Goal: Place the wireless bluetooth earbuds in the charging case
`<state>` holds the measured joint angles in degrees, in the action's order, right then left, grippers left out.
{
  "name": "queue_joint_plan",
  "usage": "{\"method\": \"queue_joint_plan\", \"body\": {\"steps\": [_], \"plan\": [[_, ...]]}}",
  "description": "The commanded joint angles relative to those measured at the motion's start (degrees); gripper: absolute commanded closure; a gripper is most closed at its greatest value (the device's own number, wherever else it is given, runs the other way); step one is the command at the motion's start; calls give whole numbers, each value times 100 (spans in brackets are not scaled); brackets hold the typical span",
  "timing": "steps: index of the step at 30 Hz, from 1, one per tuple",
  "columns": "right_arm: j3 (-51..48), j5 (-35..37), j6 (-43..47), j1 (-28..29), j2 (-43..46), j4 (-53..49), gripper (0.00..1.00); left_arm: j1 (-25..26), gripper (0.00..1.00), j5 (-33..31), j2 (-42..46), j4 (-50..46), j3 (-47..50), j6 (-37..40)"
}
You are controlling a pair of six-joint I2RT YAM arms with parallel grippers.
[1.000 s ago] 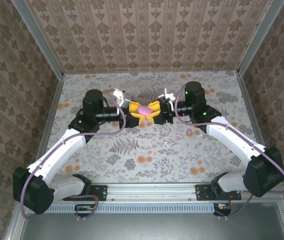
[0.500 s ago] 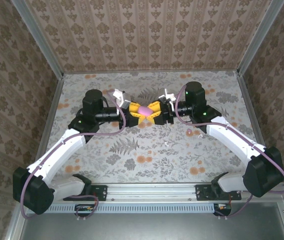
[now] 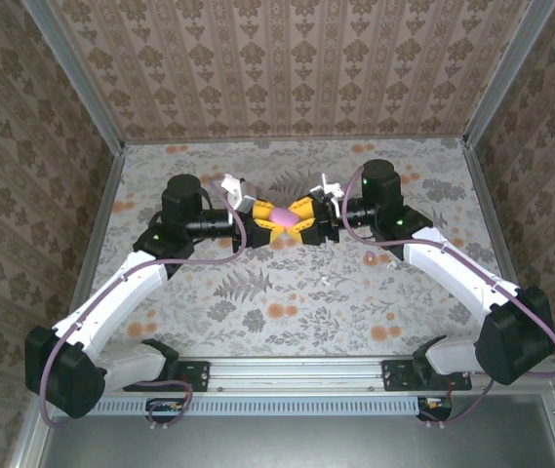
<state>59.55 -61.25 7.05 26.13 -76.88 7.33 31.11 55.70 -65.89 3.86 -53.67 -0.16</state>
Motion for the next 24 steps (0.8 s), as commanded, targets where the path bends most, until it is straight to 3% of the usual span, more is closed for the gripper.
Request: {"method": "queue_joint_plan", "body": {"steps": [1, 6, 15, 24], "plan": [[-73, 285, -117, -7, 154, 225, 54, 89, 67, 185, 146, -75, -109, 177], [-217, 674, -146, -10, 316, 228, 41, 88, 67, -7, 188, 130, -46, 62], [-484, 1368, -700, -62, 877, 215, 31, 79, 68, -920, 501, 1318, 488, -444], [-54, 2018, -2613, -73, 1120, -144, 30, 97, 68, -2160, 801, 2416, 1058, -425]]}}
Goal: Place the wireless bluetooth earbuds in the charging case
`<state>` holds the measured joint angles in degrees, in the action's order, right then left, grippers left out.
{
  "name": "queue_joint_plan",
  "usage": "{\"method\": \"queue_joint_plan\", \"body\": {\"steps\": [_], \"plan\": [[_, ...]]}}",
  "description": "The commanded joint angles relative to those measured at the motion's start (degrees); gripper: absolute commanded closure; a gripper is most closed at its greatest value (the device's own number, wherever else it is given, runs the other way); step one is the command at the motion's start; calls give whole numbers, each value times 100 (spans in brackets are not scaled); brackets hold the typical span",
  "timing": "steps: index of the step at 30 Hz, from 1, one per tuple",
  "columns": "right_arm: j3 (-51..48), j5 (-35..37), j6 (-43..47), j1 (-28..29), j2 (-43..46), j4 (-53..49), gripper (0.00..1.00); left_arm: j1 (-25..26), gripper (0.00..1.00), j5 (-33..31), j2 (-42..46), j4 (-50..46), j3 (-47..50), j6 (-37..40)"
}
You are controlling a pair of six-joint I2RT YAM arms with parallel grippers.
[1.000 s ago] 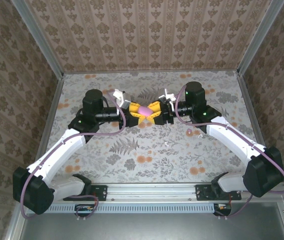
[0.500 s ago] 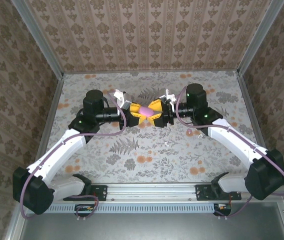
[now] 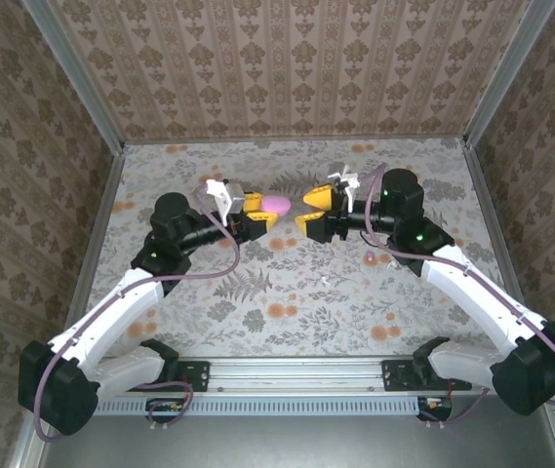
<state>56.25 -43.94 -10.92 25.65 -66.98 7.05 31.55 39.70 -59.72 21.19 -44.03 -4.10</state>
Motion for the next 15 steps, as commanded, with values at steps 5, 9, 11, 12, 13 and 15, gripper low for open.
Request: {"method": "queue_joint_plan", "body": {"steps": [5, 9, 11, 12, 13, 15], "plan": [[403, 483, -956, 9, 221, -516, 31, 109, 68, -597, 173, 1008, 211, 17], [626, 406, -1275, 34, 65, -754, 32, 206, 68, -629, 138, 1149, 255, 103], [765, 367, -1269, 76, -39, -964, 33, 230, 68, -623, 106, 1163, 247, 56], [826, 377, -1256, 89, -79, -1057, 33, 237, 68, -602, 81, 1212, 246, -6], [862, 373, -1259, 98, -121, -1127, 34, 238, 67, -577, 45, 1278, 253, -113], [920, 361, -1253, 120, -194, -1174, 35, 246, 67, -516, -31, 1422, 260, -282]]}}
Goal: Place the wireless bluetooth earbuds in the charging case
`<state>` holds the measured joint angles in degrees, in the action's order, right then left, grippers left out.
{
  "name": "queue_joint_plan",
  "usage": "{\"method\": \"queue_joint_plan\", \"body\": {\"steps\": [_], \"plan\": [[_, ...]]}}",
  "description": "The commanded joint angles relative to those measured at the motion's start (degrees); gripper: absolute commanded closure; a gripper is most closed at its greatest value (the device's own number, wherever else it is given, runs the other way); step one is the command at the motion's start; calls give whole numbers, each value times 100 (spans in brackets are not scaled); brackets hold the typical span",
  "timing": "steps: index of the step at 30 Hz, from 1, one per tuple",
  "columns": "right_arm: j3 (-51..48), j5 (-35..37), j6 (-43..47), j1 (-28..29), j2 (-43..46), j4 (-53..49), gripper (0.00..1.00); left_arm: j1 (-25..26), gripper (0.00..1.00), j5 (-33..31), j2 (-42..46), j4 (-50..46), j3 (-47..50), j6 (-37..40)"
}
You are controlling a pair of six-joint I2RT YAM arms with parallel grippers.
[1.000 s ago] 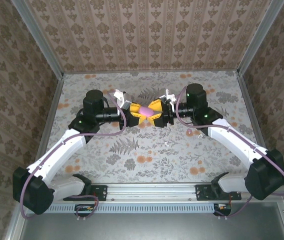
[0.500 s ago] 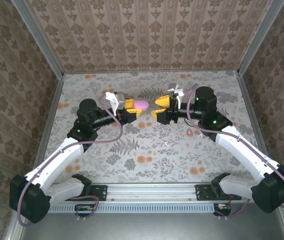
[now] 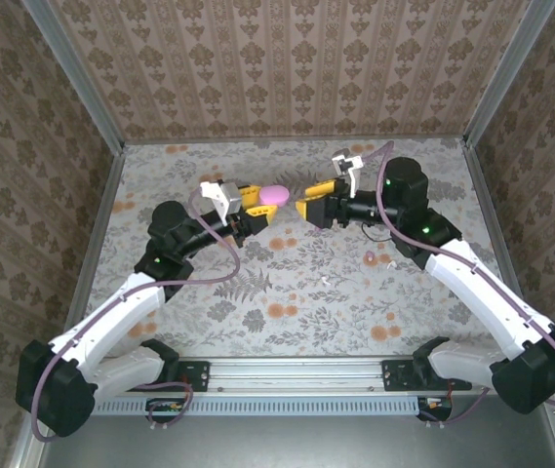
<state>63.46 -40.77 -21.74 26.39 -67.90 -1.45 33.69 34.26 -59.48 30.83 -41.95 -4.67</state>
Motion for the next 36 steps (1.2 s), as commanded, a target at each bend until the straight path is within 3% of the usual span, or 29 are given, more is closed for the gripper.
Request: {"method": "queue_joint_plan", "body": {"steps": [1, 14, 23, 29, 36], "plan": [[215, 42, -168, 57, -122, -320, 35, 40, 67, 44, -92, 528, 47, -313], [508, -15, -186, 100, -441, -342, 35, 129, 68, 551, -340, 543, -143, -531], [400, -295, 204, 101, -280, -359, 34, 146, 68, 292, -314, 714, -86, -636], [413, -71, 558, 99, -244, -806, 33, 152, 69, 291, -301, 725, -114, -697], [404, 324, 332, 85, -313, -534, 36, 164, 69, 548, -292, 597, -188, -686]]}}
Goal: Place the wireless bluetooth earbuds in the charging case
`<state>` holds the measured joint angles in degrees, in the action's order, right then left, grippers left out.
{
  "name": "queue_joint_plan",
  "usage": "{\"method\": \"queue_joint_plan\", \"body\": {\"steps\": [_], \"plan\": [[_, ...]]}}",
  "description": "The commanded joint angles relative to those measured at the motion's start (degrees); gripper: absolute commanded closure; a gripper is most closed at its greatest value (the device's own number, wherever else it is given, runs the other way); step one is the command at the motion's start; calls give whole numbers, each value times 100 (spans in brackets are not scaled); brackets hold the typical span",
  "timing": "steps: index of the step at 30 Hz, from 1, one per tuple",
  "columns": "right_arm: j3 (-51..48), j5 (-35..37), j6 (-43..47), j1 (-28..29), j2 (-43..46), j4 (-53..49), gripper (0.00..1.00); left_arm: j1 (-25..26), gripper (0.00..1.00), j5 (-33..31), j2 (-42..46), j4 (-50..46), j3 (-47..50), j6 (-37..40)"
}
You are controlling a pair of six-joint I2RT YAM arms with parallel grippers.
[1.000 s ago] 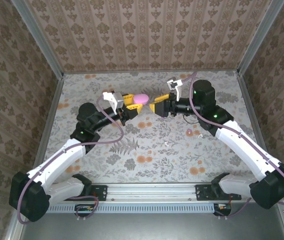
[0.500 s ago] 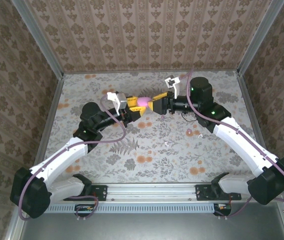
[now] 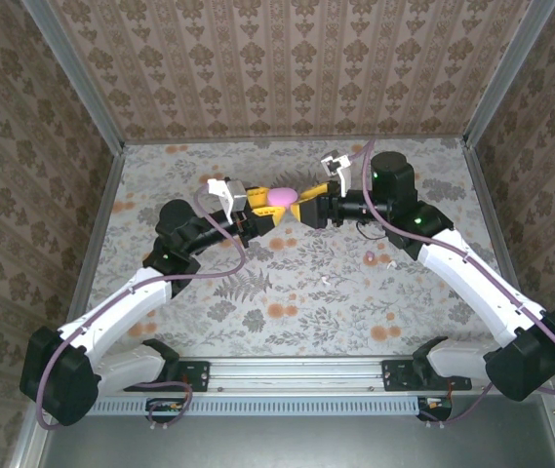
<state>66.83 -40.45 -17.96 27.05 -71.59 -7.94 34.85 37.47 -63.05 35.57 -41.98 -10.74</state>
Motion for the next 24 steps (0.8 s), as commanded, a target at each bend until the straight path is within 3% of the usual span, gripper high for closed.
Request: {"method": "queue_joint_plan", "body": {"steps": [1, 16, 24], "plan": [[59, 362, -85, 12, 73, 171, 36, 57, 68, 281, 70, 75, -209, -60], [52, 684, -332, -22, 181, 417, 36, 92, 69, 458, 90, -121, -258, 44], [230, 1190, -478, -24, 233, 213, 36, 118, 68, 458, 91, -129, -250, 59]]}}
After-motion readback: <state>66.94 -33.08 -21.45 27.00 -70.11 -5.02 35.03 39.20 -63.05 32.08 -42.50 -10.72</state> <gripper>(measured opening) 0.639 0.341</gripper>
